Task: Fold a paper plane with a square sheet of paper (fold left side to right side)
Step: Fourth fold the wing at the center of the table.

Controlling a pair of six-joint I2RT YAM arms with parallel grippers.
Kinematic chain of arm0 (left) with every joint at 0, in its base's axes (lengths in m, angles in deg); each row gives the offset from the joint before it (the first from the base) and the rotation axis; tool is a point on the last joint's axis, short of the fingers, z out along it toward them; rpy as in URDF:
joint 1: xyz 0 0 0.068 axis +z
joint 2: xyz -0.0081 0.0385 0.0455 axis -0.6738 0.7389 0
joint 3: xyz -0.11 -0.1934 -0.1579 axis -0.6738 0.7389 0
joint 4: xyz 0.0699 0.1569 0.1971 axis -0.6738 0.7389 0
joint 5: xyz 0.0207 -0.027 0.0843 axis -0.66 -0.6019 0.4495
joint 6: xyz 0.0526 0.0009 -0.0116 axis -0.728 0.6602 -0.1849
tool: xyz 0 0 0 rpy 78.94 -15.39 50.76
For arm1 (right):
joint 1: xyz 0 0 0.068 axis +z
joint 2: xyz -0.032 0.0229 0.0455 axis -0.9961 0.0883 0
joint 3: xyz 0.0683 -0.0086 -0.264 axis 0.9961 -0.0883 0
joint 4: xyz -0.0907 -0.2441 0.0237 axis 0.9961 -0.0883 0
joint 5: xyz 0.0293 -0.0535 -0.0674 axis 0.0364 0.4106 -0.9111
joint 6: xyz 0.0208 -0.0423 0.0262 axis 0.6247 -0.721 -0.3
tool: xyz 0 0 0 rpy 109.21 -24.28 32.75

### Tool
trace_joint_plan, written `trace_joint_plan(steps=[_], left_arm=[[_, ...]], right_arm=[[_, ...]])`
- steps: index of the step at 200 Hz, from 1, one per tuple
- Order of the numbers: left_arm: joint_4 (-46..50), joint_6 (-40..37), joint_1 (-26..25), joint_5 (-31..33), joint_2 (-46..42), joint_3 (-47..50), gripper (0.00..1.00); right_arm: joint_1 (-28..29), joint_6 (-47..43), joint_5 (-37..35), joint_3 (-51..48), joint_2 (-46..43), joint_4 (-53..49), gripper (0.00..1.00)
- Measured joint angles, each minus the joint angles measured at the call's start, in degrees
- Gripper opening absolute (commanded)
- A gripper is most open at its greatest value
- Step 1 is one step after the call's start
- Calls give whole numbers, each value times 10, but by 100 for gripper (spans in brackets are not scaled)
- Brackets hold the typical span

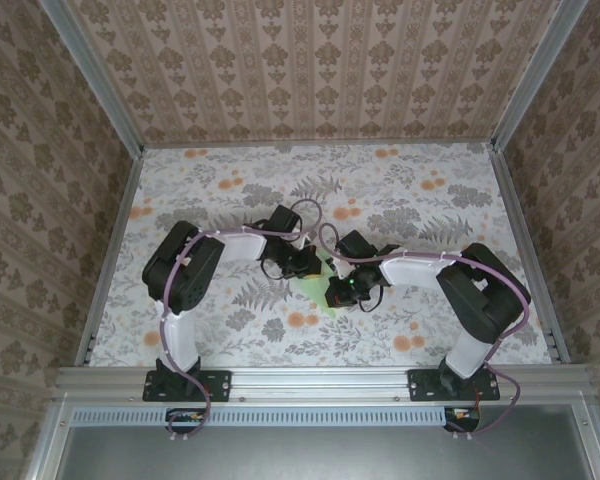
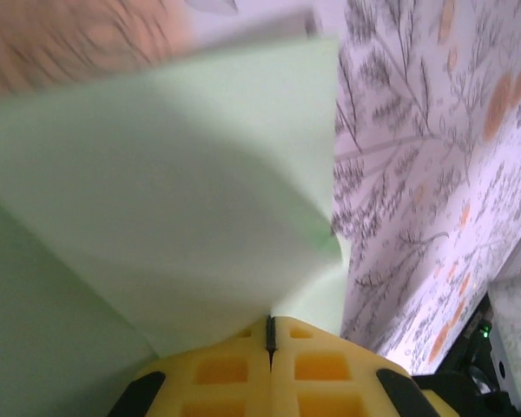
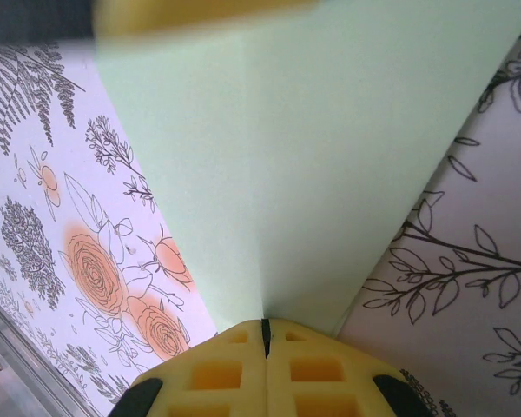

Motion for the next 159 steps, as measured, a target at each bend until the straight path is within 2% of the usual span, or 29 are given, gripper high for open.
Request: trace_joint_plan(steps=[108, 132, 159], left_arm=[[39, -49, 75, 26, 52, -95, 5], [43, -55, 80, 26, 53, -97, 11], [54, -67, 94, 27, 46, -98, 23]], right_arm=[[0, 0, 4, 0, 0, 0, 0], [0, 1, 8, -3, 0, 5, 0], [-2, 9, 16, -9, -1, 18, 1]])
